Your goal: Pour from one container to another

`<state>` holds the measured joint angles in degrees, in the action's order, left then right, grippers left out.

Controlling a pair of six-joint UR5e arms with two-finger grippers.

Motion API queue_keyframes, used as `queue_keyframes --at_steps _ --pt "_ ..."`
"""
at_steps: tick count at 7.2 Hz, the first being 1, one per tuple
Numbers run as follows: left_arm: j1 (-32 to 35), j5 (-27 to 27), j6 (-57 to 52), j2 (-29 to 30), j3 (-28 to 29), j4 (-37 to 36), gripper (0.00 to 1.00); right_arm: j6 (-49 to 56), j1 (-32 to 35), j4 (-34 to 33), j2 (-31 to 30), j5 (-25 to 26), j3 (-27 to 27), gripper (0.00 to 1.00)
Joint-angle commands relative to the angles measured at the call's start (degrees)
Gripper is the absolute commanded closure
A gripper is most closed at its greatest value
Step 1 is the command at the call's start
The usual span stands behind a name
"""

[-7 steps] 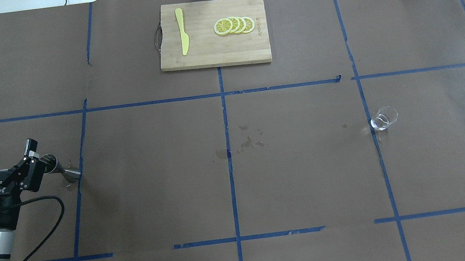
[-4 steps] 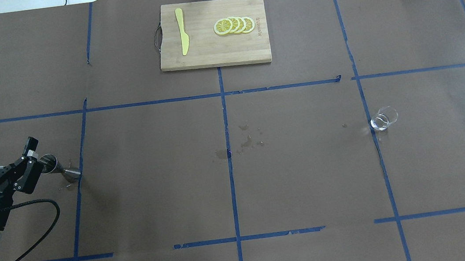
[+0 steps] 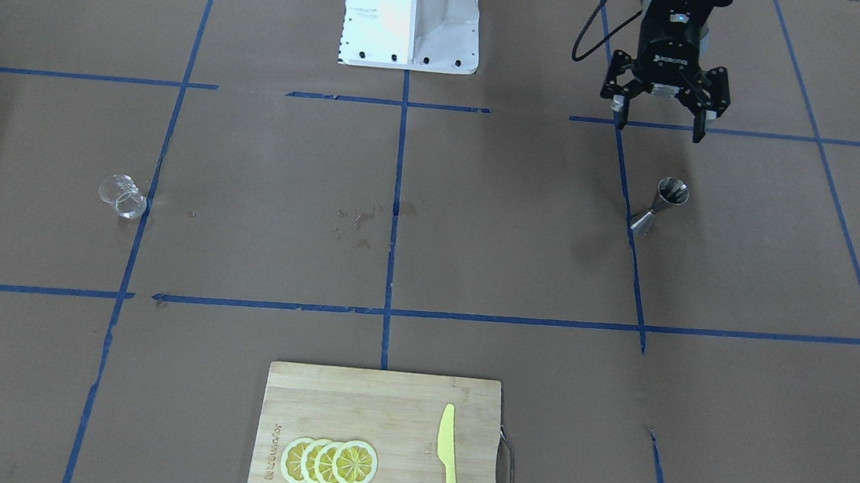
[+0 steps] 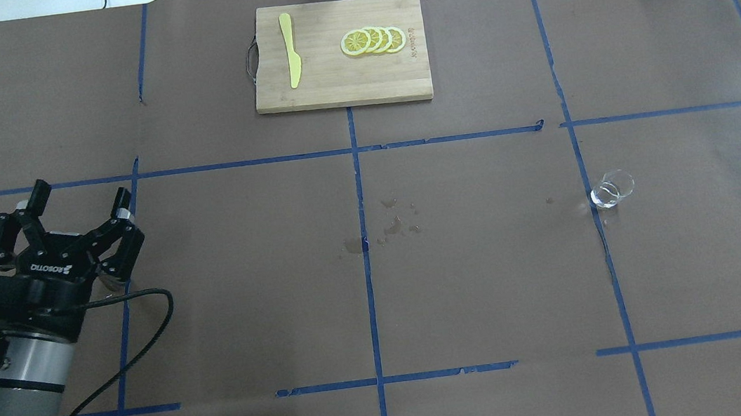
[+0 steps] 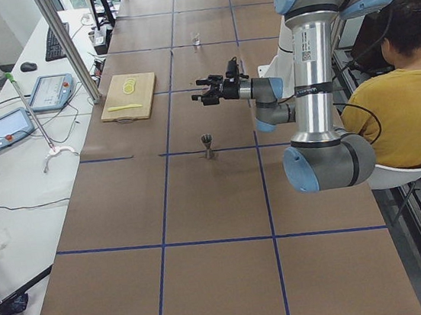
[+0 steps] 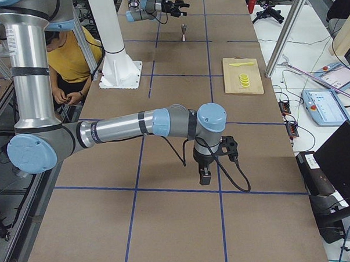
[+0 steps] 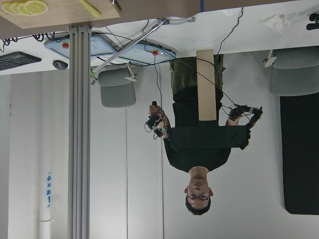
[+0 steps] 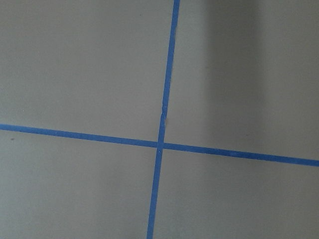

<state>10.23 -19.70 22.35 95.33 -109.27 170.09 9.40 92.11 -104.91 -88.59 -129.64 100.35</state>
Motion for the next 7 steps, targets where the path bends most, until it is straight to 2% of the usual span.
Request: queue_keyframes --at_steps 1,2,3,4,5,6,7 --pt "2.14 -2.60 -3.10 8.44 -0.85 -13.77 0.00 0.01 0.00 -0.03 -0.09 0.00 -0.06 0.00" --pt "5.64 -7.41 -3.11 11.25 -0.86 -19.74 0.00 0.01 0.00 -0.03 -0.18 0.09 -0.06 0.00" --pt "10.11 -15.47 -3.11 12.41 -1.03 -23.28 0.00 0.01 0.00 -0.03 -0.35 0.09 -0.06 0.00" --pt "17.12 -26.60 -3.11 12.60 -1.12 -28.45 0.00 0.01 0.00 0.06 -0.53 0.09 -0.06 0.00" --pt "26.58 -40.63 -3.11 14.51 -1.73 -37.20 0.00 0.01 0.00 -0.03 -0.70 0.09 -0.06 0.00" --pt "36.69 -56.87 -3.54 15.92 -1.73 -44.77 0.00 0.01 0.00 -0.03 -0.79 0.09 -0.06 0.00" --pt "46.97 -74.00 -11.46 16.20 -0.86 -48.59 0.00 0.01 0.00 0.06 -0.97 0.09 -0.06 0.00"
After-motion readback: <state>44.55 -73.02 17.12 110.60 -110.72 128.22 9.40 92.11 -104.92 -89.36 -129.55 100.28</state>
